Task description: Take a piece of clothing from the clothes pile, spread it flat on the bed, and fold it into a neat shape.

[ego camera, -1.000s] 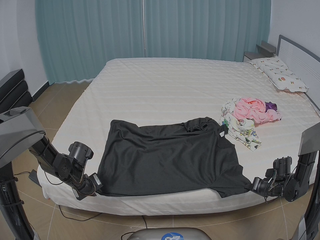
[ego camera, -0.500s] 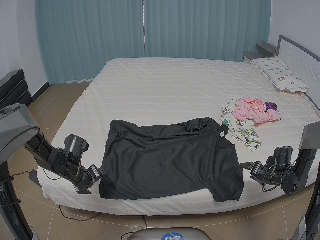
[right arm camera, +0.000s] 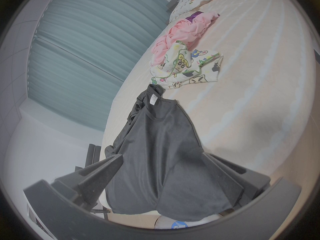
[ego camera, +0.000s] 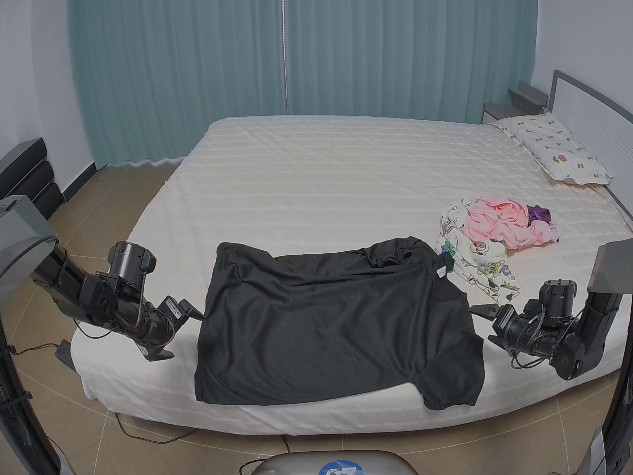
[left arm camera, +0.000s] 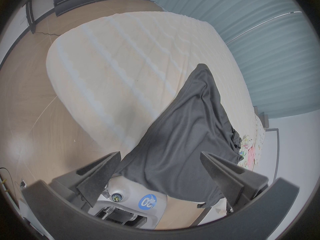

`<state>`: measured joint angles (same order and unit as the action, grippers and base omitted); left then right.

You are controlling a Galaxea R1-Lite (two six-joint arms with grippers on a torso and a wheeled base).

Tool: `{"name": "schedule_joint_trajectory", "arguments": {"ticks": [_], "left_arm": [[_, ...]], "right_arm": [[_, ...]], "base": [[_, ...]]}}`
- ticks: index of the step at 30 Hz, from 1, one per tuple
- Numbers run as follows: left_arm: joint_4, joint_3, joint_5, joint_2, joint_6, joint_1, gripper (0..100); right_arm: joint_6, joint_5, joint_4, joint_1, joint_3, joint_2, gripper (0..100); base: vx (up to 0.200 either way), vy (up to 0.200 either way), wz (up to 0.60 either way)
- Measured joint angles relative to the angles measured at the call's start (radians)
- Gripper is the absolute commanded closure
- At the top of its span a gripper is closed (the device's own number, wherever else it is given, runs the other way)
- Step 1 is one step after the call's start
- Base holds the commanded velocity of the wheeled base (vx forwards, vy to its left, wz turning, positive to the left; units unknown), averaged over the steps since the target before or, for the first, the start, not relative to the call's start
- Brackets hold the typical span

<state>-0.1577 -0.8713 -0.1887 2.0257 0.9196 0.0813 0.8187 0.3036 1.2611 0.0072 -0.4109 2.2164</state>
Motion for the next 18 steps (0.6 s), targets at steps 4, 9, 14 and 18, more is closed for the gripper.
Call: {"name": "schedule_joint_trajectory", "arguments": {"ticks": [4,9,14,18], "left_arm": [[0.003,-0.009,0.000,0.003,0.000,-0.001,0],[0.000,-0.011,0.000,0.009,0.003,-0.001,0],[-0.005,-0.016,-0.001,0.011,0.025,0.000,0],[-0.007,-0.050,0.001,0.020,0.080,0.001,0]], "right_arm": [[0.001,0.000,0.001,0.001,0.000,0.002,0],[0.001,-0.001,0.004,0.002,0.001,0.003,0],[0.002,-0.004,0.005,0.005,0.001,0.003,0],[0.002,-0.009,0.006,0.013,0.004,0.003,0]], "base": [[0.200,0.000,0.00],[0.120,0.000,0.00],[0.000,0.000,0.00],[0.000,0.000,0.00]]}}
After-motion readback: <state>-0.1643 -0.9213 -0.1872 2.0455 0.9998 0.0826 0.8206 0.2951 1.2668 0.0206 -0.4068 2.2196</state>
